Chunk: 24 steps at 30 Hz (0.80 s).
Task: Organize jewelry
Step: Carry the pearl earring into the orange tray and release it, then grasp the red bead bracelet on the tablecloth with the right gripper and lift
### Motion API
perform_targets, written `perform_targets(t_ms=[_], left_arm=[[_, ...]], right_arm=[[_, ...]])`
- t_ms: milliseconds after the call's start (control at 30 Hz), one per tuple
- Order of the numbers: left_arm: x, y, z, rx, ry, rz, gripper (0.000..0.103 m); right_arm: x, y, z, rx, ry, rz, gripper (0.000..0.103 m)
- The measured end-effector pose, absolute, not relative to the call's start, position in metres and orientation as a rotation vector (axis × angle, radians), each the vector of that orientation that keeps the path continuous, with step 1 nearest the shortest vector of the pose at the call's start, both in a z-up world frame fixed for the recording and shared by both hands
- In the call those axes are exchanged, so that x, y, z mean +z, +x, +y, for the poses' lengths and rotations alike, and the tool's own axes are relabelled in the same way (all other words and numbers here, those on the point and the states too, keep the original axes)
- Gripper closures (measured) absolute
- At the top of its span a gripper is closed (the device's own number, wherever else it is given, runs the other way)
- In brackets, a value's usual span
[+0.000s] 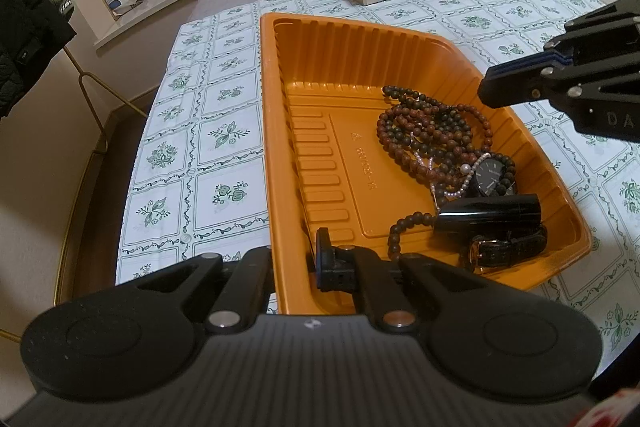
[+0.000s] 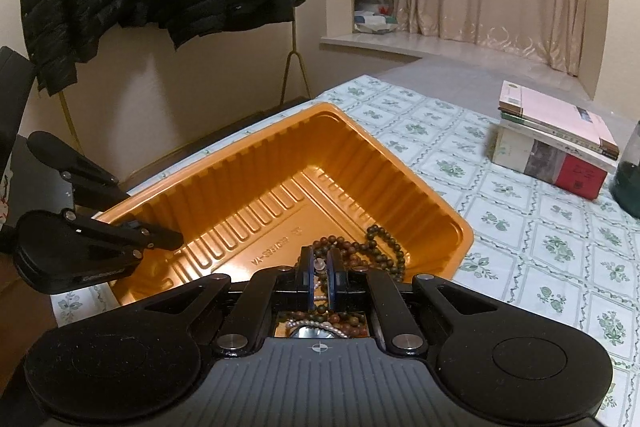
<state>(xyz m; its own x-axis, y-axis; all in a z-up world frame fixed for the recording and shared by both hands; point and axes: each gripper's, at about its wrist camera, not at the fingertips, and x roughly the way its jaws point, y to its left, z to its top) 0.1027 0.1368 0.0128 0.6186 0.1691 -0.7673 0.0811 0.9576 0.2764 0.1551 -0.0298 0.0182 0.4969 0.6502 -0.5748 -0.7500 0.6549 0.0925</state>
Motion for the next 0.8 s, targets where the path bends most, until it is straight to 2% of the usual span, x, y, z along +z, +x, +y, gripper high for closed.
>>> perform_targets(t_ms=[367, 433, 467, 500, 800], left_arm=[[0.013, 0.103, 0.137, 0.052, 0.297, 0.906, 0.099], [0.013, 0.103, 0.137, 0.052, 0.296, 0.906, 0.099], [0.012, 0.103, 0.137, 0.053, 0.296, 0.905, 0.099], [0.012, 0.103, 0.137, 0.053, 0.296, 0.905, 0.099], [0.012, 0.103, 0.138, 0.055, 0.286, 0.901, 0.099]], right_arm=[[0.015, 0.156, -0.027, 0.928, -0.132, 0.627, 0.095], [0.014, 0.156, -0.030, 0.913, -0.121, 0.623, 0.076], [0.014, 0.157, -0.033, 0.898, -0.113, 0.621, 0.057], [0.013, 0.158, -0.038, 0.885, -0.095, 0.621, 0.051], [-0.011, 0.154, -0.117, 0.673, 0.020, 0.679, 0.051]])
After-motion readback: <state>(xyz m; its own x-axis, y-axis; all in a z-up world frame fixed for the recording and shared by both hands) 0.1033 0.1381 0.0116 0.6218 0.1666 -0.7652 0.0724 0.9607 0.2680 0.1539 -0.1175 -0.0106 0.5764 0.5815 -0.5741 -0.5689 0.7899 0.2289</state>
